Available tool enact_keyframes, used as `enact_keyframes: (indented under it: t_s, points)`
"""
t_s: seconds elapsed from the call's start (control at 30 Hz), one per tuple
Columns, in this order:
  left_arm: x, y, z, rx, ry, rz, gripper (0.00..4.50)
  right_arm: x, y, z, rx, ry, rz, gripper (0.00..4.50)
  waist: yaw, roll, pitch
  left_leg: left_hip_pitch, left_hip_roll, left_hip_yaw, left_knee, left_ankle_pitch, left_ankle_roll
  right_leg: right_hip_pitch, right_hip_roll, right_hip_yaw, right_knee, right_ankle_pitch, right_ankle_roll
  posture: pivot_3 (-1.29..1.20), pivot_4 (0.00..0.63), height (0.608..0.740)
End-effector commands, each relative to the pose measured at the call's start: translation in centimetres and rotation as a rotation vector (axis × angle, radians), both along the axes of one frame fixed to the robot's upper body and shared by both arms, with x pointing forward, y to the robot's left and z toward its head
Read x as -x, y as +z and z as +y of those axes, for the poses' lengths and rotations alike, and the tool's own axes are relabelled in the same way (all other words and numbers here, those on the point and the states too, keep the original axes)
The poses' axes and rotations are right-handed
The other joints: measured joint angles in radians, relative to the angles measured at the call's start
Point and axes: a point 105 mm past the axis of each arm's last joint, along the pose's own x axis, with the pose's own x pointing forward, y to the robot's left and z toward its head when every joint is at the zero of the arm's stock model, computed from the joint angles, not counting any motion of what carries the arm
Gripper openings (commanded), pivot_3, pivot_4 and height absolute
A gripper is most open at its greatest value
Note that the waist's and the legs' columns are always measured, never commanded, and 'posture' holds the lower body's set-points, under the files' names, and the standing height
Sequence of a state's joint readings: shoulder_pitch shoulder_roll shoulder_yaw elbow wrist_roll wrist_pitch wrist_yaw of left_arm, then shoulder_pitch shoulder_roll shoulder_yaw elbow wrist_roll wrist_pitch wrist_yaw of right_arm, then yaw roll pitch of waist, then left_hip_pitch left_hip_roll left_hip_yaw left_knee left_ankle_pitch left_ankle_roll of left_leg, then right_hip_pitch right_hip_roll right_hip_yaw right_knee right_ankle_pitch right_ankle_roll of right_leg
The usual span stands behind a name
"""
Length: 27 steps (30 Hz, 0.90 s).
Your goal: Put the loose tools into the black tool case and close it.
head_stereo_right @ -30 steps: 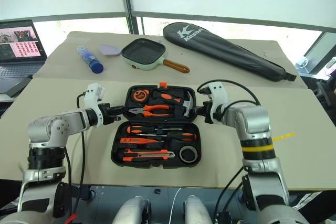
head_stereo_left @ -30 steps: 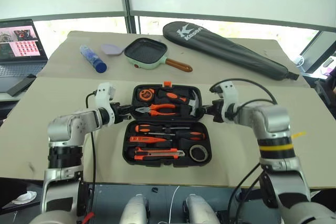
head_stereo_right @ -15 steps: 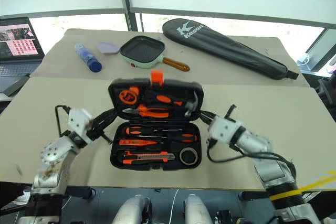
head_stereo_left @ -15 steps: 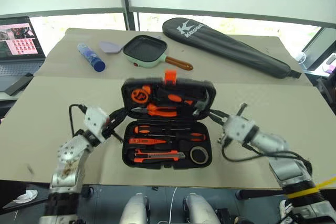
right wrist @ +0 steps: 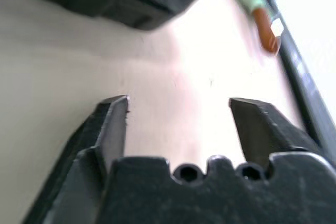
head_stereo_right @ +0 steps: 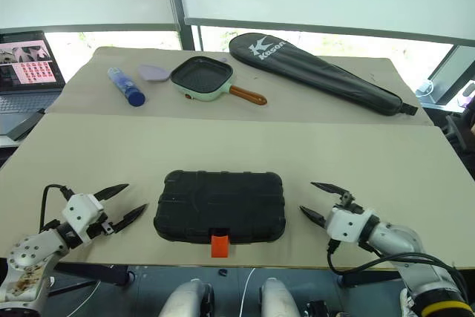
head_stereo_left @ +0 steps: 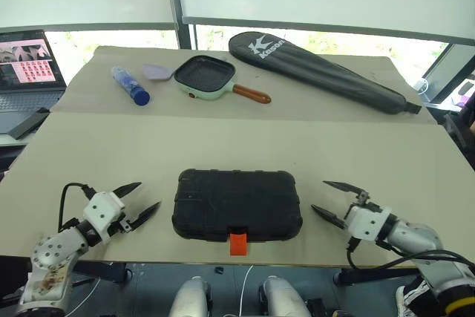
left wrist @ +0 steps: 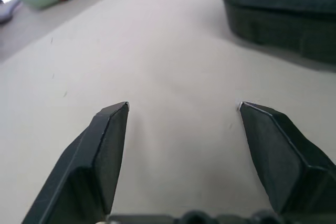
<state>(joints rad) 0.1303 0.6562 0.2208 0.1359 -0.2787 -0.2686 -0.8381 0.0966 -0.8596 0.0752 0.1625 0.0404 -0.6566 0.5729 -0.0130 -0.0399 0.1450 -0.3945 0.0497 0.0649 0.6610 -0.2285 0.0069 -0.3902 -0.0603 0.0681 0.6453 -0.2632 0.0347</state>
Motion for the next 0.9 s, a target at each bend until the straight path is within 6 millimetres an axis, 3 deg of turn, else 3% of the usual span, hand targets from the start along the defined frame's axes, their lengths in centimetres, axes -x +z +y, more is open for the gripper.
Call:
enact_keyframes:
  t_s: [0.03, 0.17, 0.27, 0.3, 0.4, 0.57, 0.7, 0.9]
  points:
    - [-2.0, 2.6, -1.1, 0.086, -0.003, -0.022, 2.98, 2.1, 2.3, 1.6, -0.116, 0.086, 0.126, 2.59, 0.005, 0.0, 0.0, 0.0, 0.0, 0.0, 0.0, 0.0, 0.0, 0.0, 0.0, 0.0, 0.0, 0.0, 0.0, 0.0, 0.15, 0.74]
    - [-5.0, 3.9, -3.1, 0.094, -0.047, 0.001, 1.37, 5.3, 1.4, 4.1, -0.108, 0.192, 0.364, 1.08, 0.011, -0.001, 0.0, 0.0, 0.0, -0.001, 0.0, 0.0, 0.0, 0.0, 0.001, 0.0, 0.0, 0.0, 0.0, 0.0, 0.15, 0.74]
    - [-7.1, 3.8, -4.4, 0.077, -0.069, 0.032, 0.18, 6.4, 0.7, 6.0, -0.13, 0.217, 0.499, 0.07, 0.01, -0.001, 0.0, 0.0, -0.001, 0.0, 0.001, 0.0, 0.0, 0.001, 0.002, 0.0, 0.0, 0.0, 0.0, 0.0, 0.15, 0.74]
    - [-7.7, 3.3, -4.7, 0.07, -0.076, 0.071, 0.02, 6.6, 0.4, 6.7, -0.12, 0.231, 0.522, 0.0, 0.007, -0.001, 0.0, 0.0, -0.001, 0.0, 0.001, 0.0, 0.0, 0.0, 0.002, 0.0, 0.0, 0.0, 0.0, 0.0, 0.15, 0.74]
    - [-8.6, 2.2, -6.1, -0.001, -0.16, 0.135, 0.02, 6.8, -0.6, 8.7, -0.072, 0.269, 0.56, 0.0, -0.003, -0.002, 0.0, -0.001, -0.003, 0.0, 0.001, 0.0, 0.0, -0.001, 0.004, 0.0, -0.001, 0.0, 0.0, 0.0, 0.15, 0.74]
    - [-7.9, 1.7, -7.2, -0.003, -0.287, 0.223, 0.02, 4.2, -0.1, 10.5, -0.101, 0.224, 0.485, 0.0, -0.002, -0.002, 0.0, -0.013, -0.002, 0.001, 0.002, 0.001, 0.0, -0.014, 0.005, 0.0, 0.002, 0.0, 0.0, 0.0, 0.15, 0.74]
    - [-6.2, 0.8, -6.7, 0.009, -0.316, 0.295, 0.02, 1.0, 0.0, 10.3, -0.062, 0.182, 0.377, 0.0, -0.005, -0.003, 0.0, -0.013, -0.002, 0.004, 0.003, 0.001, 0.0, -0.014, 0.005, 0.0, 0.002, 0.0, 0.0, 0.0, 0.15, 0.74]
    - [-4.8, 0.8, -5.0, 0.078, -0.207, 0.275, 0.02, -3.9, 1.5, 10.4, -0.112, 0.109, 0.263, 0.0, -0.007, -0.002, 0.0, -0.011, -0.001, 0.004, 0.003, 0.001, 0.0, -0.014, 0.005, 0.0, 0.003, 0.001, -0.001, 0.0, 0.15, 0.74]
